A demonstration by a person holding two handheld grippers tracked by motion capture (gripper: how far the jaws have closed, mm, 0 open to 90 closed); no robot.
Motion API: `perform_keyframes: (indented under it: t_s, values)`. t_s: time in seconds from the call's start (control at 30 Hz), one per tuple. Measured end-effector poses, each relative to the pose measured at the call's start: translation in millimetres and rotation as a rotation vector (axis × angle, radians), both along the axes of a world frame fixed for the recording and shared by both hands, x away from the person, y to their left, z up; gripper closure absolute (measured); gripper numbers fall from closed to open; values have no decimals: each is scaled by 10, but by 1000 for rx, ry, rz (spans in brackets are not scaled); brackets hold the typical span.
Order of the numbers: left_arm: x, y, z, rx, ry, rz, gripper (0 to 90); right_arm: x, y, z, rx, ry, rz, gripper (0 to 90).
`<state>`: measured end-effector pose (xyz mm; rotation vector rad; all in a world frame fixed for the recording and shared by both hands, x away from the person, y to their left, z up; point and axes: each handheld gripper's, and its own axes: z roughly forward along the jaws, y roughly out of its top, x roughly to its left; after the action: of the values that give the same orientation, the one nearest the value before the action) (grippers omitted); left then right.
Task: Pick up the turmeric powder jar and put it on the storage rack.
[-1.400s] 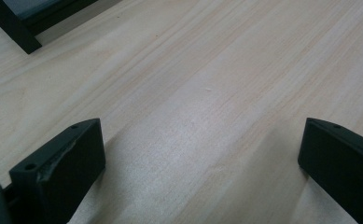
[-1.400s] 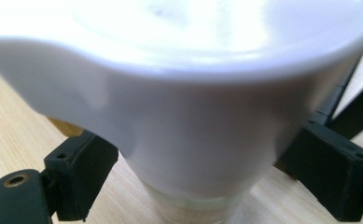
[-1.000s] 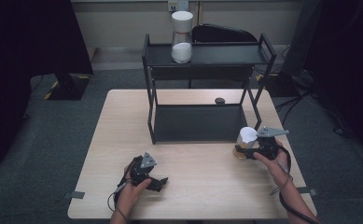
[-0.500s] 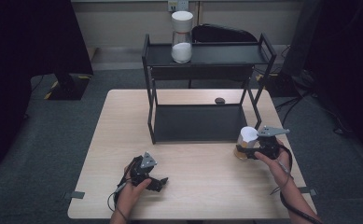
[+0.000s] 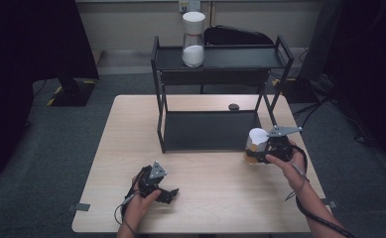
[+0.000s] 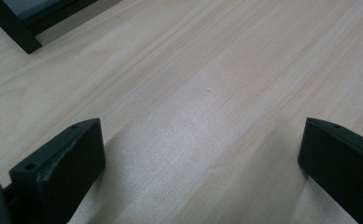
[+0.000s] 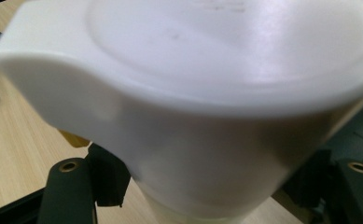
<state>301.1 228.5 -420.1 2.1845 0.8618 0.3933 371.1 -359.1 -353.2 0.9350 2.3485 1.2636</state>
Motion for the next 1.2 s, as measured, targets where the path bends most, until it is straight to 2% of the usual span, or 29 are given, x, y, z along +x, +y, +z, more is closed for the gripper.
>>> perform_keyframes:
  t_s: [0.47,0.83,0.93,1.2]
  values:
    - [0,0,0,0,0,0,0,152,244,352,-30,-3,25,306]
    - [0,0,1,0,0,0,0,253,386,610,-16,-7,26,307]
    - [0,0,1,0,0,0,0,281,407,693,-5,-9,21,307]
    - [0,0,1,1,0,0,0,365,512,985,-27,-16,10,307]
